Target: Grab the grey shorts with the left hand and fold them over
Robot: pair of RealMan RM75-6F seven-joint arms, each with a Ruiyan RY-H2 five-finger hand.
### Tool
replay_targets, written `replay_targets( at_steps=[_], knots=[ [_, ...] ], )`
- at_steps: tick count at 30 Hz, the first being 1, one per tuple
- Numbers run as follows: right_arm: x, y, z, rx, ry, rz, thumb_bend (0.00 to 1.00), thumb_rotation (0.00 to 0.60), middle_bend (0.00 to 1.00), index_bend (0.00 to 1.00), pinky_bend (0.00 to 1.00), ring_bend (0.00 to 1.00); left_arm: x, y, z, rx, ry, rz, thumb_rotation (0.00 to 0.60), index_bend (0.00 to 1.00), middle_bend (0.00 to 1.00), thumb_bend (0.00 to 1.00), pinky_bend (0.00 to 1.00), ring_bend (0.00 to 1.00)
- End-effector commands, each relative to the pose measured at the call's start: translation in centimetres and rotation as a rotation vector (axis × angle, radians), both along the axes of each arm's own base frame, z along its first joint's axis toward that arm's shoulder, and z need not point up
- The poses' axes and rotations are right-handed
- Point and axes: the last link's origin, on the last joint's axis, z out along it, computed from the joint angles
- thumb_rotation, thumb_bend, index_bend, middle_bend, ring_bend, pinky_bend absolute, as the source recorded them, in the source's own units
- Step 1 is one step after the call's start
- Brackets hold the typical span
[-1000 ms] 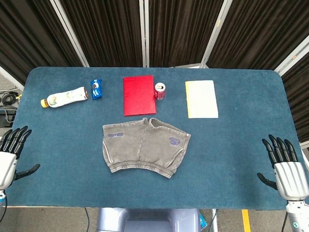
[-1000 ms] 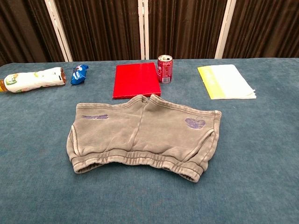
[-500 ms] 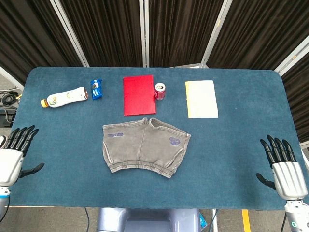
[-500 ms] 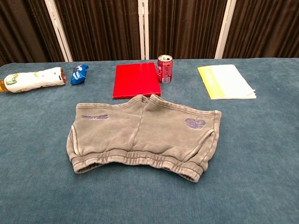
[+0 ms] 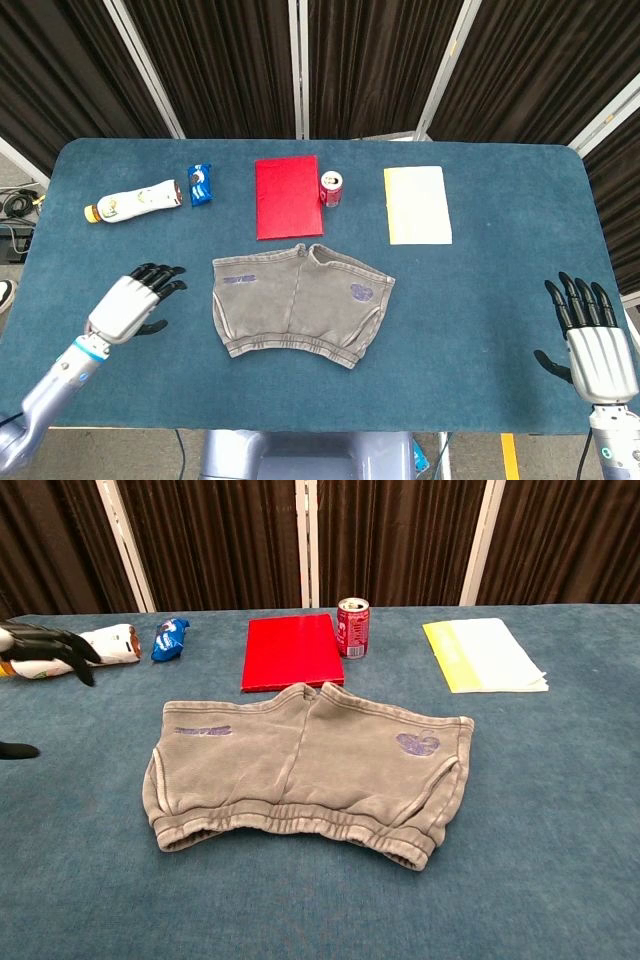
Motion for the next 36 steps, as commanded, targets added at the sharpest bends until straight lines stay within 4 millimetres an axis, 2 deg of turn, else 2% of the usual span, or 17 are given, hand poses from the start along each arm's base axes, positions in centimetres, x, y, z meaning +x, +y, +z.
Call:
replay_targets(
  at_steps=[1,6,14,20,25,27,32,36],
  knots=[
    [-0.6,-0.3,0.2,-0.012,0.007,-0.026,0.0,0.6,0.0,0.06,0.0,0.0,1.0,2.1,-4.6,-0.132,0.013,-0.091,0.6,0.32,0.19,0.04,0.25,0.22],
    [-1.2,-0.6,0.5,-0.025,0.009,-0.052,0.0,0.6,0.0,0.06,0.0,0.0,1.1,2.8,-6.6,-0.176,0.026,-0.119,0.6,0.32,0.17,0.1,0.21,0.18],
    [-1.5,-0.8,0.4,-0.019,0.009,-0.06,0.0,0.6,0.0,0.06,0.0,0.0,1.5,3.2,-8.7,-0.199,0.045,-0.138,0.6,0.32,0.16,0.11,0.2,0.18],
    [-1.5,-0.8,0.4,-0.02,0.011,-0.059,0.0,0.6,0.0,0.06,0.0,0.0,3.1,4.1,-10.4,-0.212,0.064,-0.179,0.6,0.33,0.16,0.11,0.2,0.18],
    [-1.5,-0.7,0.4,-0.02,0.011,-0.06,0.0,0.6,0.0,0.06,0.0,0.0,3.0,4.3,-11.0,-0.217,0.086,-0.172,0.6,0.34,0.16,0.12,0.2,0.17],
    [-1.4,-0.7,0.5,-0.022,0.009,-0.058,0.0,0.6,0.0,0.06,0.0,0.0,2.9,4.4,-11.0,-0.219,0.084,-0.17,0.6,0.34,0.16,0.16,0.2,0.17],
    [-1.5,-0.7,0.6,-0.024,0.002,-0.06,0.0,0.6,0.0,0.06,0.0,0.0,2.8,4.5,-10.7,-0.227,0.076,-0.17,0.6,0.36,0.16,0.41,0.2,0.17],
    [-1.4,-0.7,0.7,-0.024,0.0,-0.057,0.0,0.6,0.0,0.06,0.0,0.0,2.7,4.6,-10.6,-0.224,0.077,-0.177,0.6,0.37,0.16,0.47,0.2,0.17]
  ],
)
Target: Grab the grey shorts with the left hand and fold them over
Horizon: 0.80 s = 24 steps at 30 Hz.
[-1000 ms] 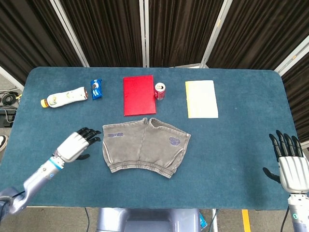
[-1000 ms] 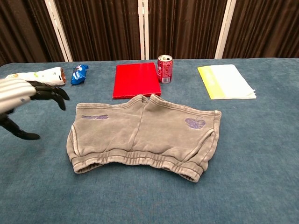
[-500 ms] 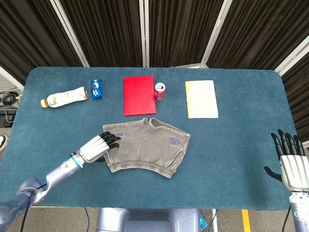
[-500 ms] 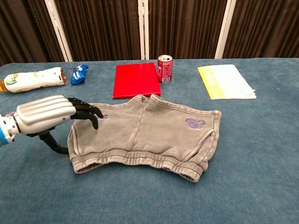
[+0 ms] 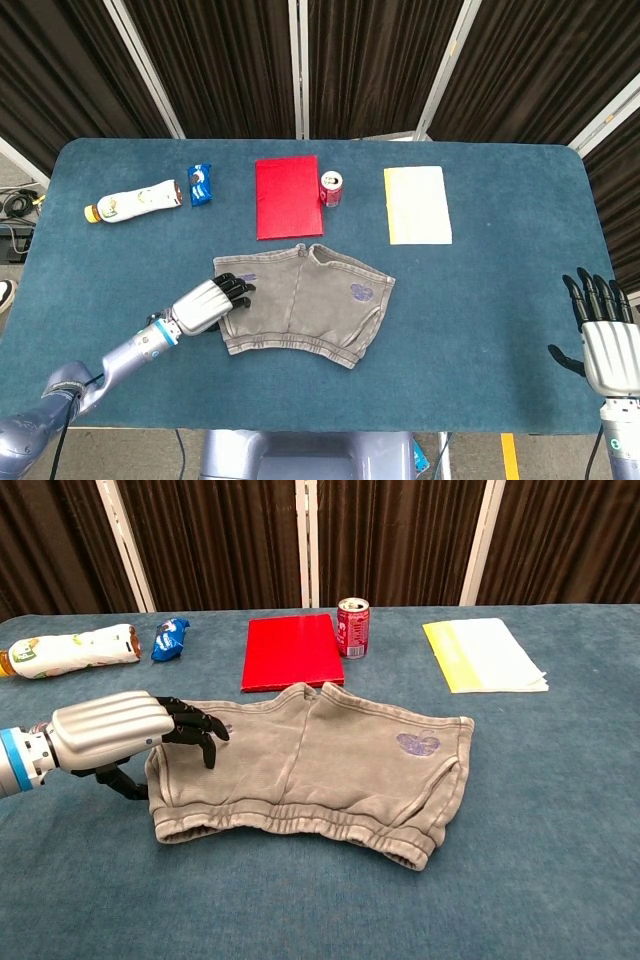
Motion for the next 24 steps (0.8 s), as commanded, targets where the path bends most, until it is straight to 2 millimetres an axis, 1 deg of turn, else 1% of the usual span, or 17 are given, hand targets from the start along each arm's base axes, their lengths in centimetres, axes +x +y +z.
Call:
replay_targets(
  at_steps=[1,5,7,8,11,12,16,20,23,24],
  knots=[
    [0.0,0.0,0.0,0.001,-0.001,0.001,0.0,0.6,0.0,0.06,0.0,0.0,0.0,0.0,0.1,0.001,0.002,-0.005,0.6,0.37,0.16,0.47,0.2,0.17],
    [0.1,0.1,0.0,0.003,-0.004,0.002,0.0,0.6,0.0,0.06,0.0,0.0,0.1,0.1,0.2,0.007,0.007,-0.017,0.6,0.39,0.16,0.47,0.22,0.17],
    [0.1,0.1,0.0,0.002,-0.006,0.004,0.0,0.6,0.0,0.06,0.0,0.0,0.2,0.2,0.2,0.011,0.01,-0.024,0.6,0.42,0.2,0.47,0.25,0.2],
    [0.2,0.1,0.0,0.001,-0.007,0.005,0.0,0.6,0.0,0.06,0.0,0.0,0.3,0.2,0.2,0.016,0.007,-0.028,0.6,0.46,0.24,0.47,0.27,0.23],
    [0.2,0.2,0.1,-0.001,-0.011,0.008,0.0,0.6,0.0,0.06,0.0,0.0,0.4,0.2,0.1,0.035,0.013,-0.042,0.6,0.64,0.39,0.47,0.38,0.36],
    [0.3,0.2,0.2,0.0,-0.012,0.008,0.0,0.6,0.0,0.06,0.0,0.0,0.4,0.2,0.1,0.037,0.017,-0.045,0.6,0.68,0.42,0.47,0.4,0.39],
    [0.3,0.3,0.2,0.001,-0.016,0.012,0.0,0.6,0.0,0.06,0.0,0.0,0.4,0.0,0.2,0.044,0.008,-0.049,0.6,0.69,0.44,0.48,0.42,0.41],
    [0.4,0.4,0.2,0.001,-0.018,0.013,0.0,0.6,0.0,0.06,0.0,0.0,0.2,-0.1,0.6,0.048,0.005,-0.059,0.6,0.7,0.44,0.52,0.42,0.41],
    [0.4,0.4,0.4,-0.001,-0.02,0.012,0.0,0.6,0.0,0.06,0.0,0.0,-0.6,-0.3,1.7,0.057,0.017,-0.071,0.6,0.7,0.44,0.52,0.42,0.41],
    [0.4,0.5,0.4,-0.002,-0.023,0.01,0.0,0.6,0.0,0.06,0.0,0.0,-1.8,-0.5,2.9,0.067,0.02,-0.047,0.6,0.7,0.44,0.52,0.42,0.41]
  ],
)
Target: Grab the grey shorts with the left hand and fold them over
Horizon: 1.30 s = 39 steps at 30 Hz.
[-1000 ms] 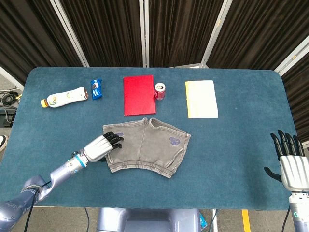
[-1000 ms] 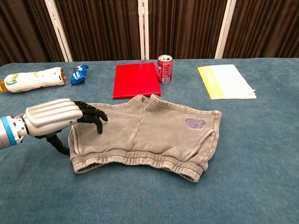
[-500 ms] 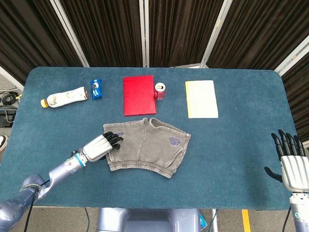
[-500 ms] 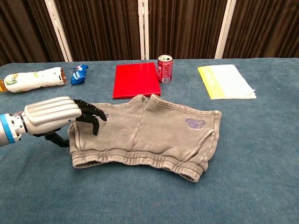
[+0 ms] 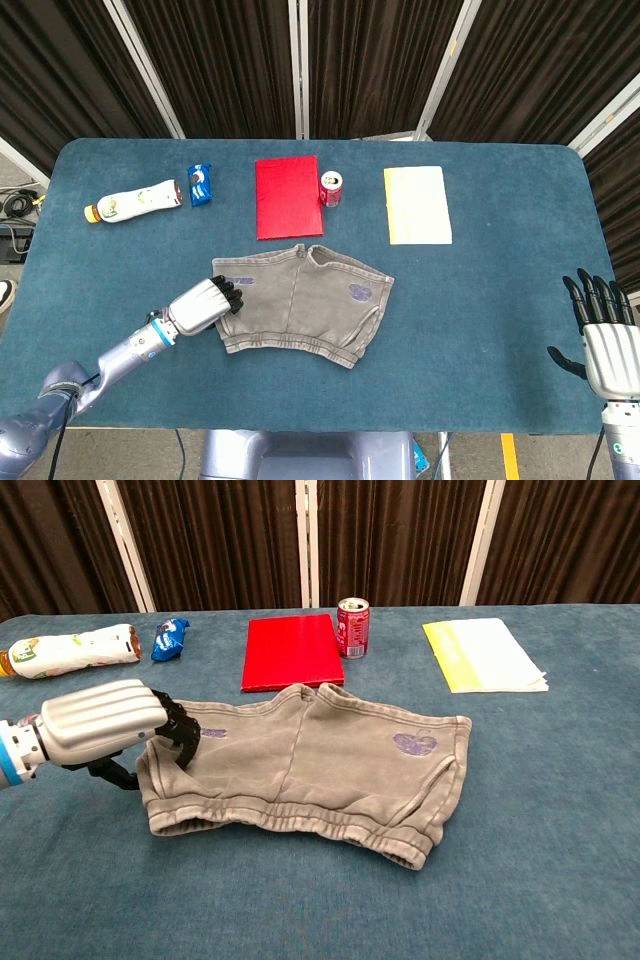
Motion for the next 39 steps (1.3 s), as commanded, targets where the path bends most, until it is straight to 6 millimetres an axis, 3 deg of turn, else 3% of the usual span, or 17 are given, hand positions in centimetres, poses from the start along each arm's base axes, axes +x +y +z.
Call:
replay_targets(
  at_steps=[1,9,16,22,31,39],
  knots=[
    [0.0,0.1,0.1,0.0,-0.004,-0.001,0.0,0.6,0.0,0.06,0.0,0.0,-2.6,-0.6,2.6,0.017,0.014,0.03,0.6,0.7,0.44,0.52,0.42,0.41],
    [0.3,0.3,0.0,0.003,-0.009,0.005,0.0,0.6,0.0,0.06,0.0,0.0,-8.7,-2.7,8.6,0.066,0.126,0.097,0.6,0.68,0.44,0.52,0.42,0.4],
    [0.5,0.3,0.0,0.007,-0.014,0.011,0.0,0.6,0.0,0.06,0.0,0.0,-11.3,-3.8,11.6,0.12,0.181,0.133,0.6,0.68,0.43,0.52,0.42,0.4],
    [0.6,0.3,0.0,0.007,-0.017,0.013,0.0,0.6,0.0,0.06,0.0,0.0,-9.7,-3.5,11.5,0.143,0.153,0.033,0.6,0.68,0.43,0.52,0.41,0.4],
    [0.5,0.4,0.5,-0.008,-0.032,0.007,0.0,0.6,0.0,0.06,0.0,0.0,-3.8,-1.4,8.5,0.111,0.217,-0.326,0.6,0.67,0.42,0.52,0.41,0.4],
    [0.4,0.5,1.1,-0.023,-0.042,0.002,0.0,0.6,0.0,0.06,0.0,0.0,0.3,-0.3,6.2,0.089,0.244,-0.516,0.6,0.67,0.42,0.52,0.41,0.4]
  ],
)
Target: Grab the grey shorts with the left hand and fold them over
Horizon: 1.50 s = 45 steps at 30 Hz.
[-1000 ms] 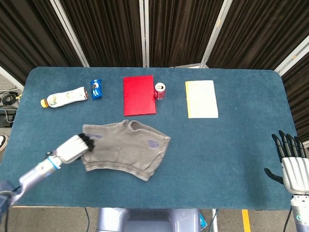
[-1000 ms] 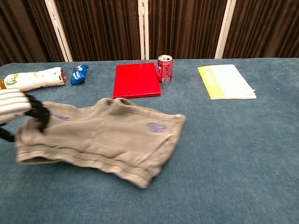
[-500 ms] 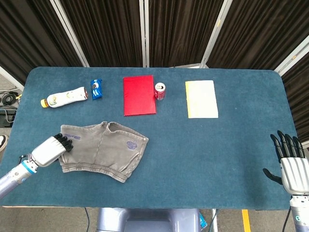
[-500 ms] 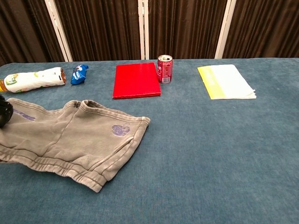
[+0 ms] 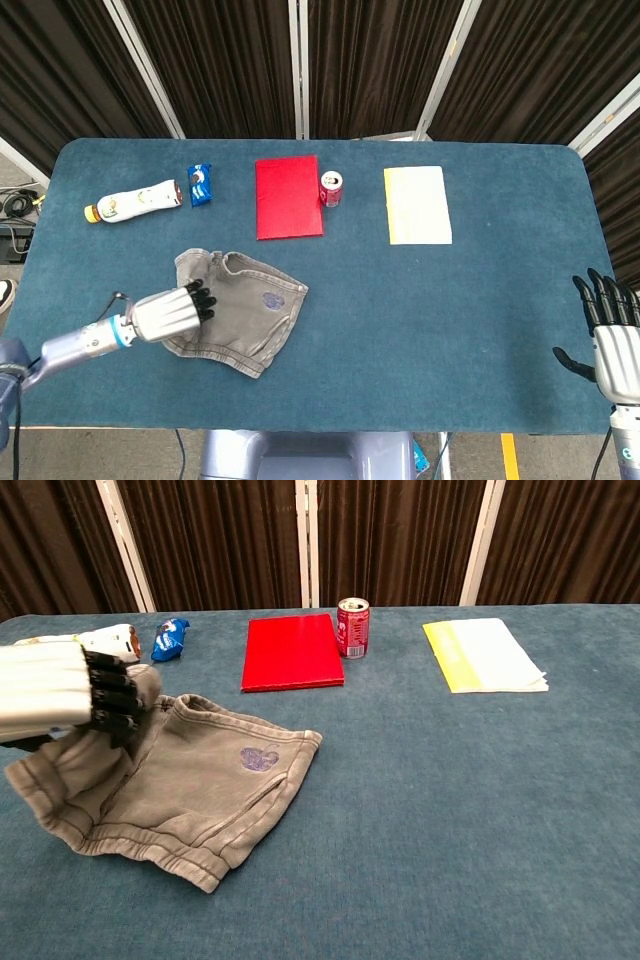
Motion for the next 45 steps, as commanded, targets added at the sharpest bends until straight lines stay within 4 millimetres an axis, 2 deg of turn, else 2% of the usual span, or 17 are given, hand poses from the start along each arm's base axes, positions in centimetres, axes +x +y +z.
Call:
replay_targets(
  at_steps=[1,6,12,15,24,26,28,32,33,34,36,40,45],
  knots=[
    [0.0,0.0,0.1,-0.003,-0.003,-0.001,0.0,0.6,0.0,0.06,0.0,0.0,1.5,0.1,-1.1,-0.024,0.016,-0.063,0.6,0.67,0.42,0.52,0.41,0.4],
    [-0.1,0.0,0.3,-0.005,-0.007,-0.004,0.0,0.6,0.0,0.06,0.0,0.0,3.8,0.3,-3.0,-0.048,0.056,-0.153,0.6,0.67,0.42,0.52,0.4,0.4],
    [-0.1,0.0,0.3,-0.005,-0.008,-0.005,0.0,0.6,0.0,0.06,0.0,0.0,4.9,0.4,-4.3,-0.051,0.083,-0.183,0.6,0.67,0.41,0.52,0.4,0.4],
    [-0.2,-0.1,0.3,-0.006,-0.011,-0.009,0.0,0.6,0.0,0.06,0.0,0.0,6.1,0.3,-5.9,-0.067,0.093,-0.205,0.6,0.67,0.41,0.52,0.39,0.4],
    [-0.3,-0.2,0.4,-0.006,-0.014,-0.015,0.0,0.6,0.0,0.06,0.0,0.0,7.5,-0.1,-7.4,-0.088,0.106,-0.249,0.6,0.65,0.4,0.51,0.38,0.38],
    [-0.3,-0.1,0.4,-0.007,-0.015,-0.016,0.0,0.6,0.0,0.06,0.0,0.0,7.7,-0.1,-7.8,-0.092,0.116,-0.253,0.6,0.6,0.35,0.48,0.35,0.34],
    [-0.3,-0.1,0.5,-0.006,-0.016,-0.014,0.0,0.6,0.0,0.06,0.0,0.0,7.8,-0.2,-8.1,-0.084,0.121,-0.26,0.6,0.49,0.25,0.39,0.3,0.25],
    [-0.2,-0.1,0.5,-0.006,-0.017,-0.013,0.0,0.6,0.0,0.06,0.0,0.0,7.8,-0.2,-8.4,-0.059,0.097,-0.221,0.6,0.15,0.04,0.11,0.14,0.05],
    [-0.2,-0.1,0.5,-0.006,-0.017,-0.013,0.0,0.6,0.0,0.06,0.0,0.0,7.7,-0.2,-8.5,-0.043,0.09,-0.197,0.6,0.07,0.01,0.05,0.09,0.02],
    [-0.2,-0.1,0.6,-0.008,-0.017,-0.012,0.0,0.6,0.0,0.06,0.0,0.0,8.1,-0.3,-8.5,-0.024,0.049,-0.167,0.6,0.03,0.0,0.02,0.06,0.0],
    [-0.2,0.0,0.6,-0.009,-0.019,-0.01,0.0,0.6,0.0,0.06,0.0,0.0,8.8,-0.6,-8.2,-0.011,-0.009,-0.137,0.6,0.0,0.0,0.0,0.0,0.0],
    [-0.1,0.1,0.6,-0.01,-0.021,-0.006,0.0,0.6,0.0,0.06,0.0,0.0,10.3,-1.1,-7.1,-0.014,-0.134,-0.093,0.6,0.0,0.0,0.0,0.0,0.0],
    [0.2,0.2,0.6,-0.004,-0.026,0.004,0.0,0.6,0.0,0.06,0.0,0.0,12.3,-1.2,-4.4,0.01,-0.323,-0.014,0.6,0.0,0.0,0.0,0.0,0.0]
  ],
)
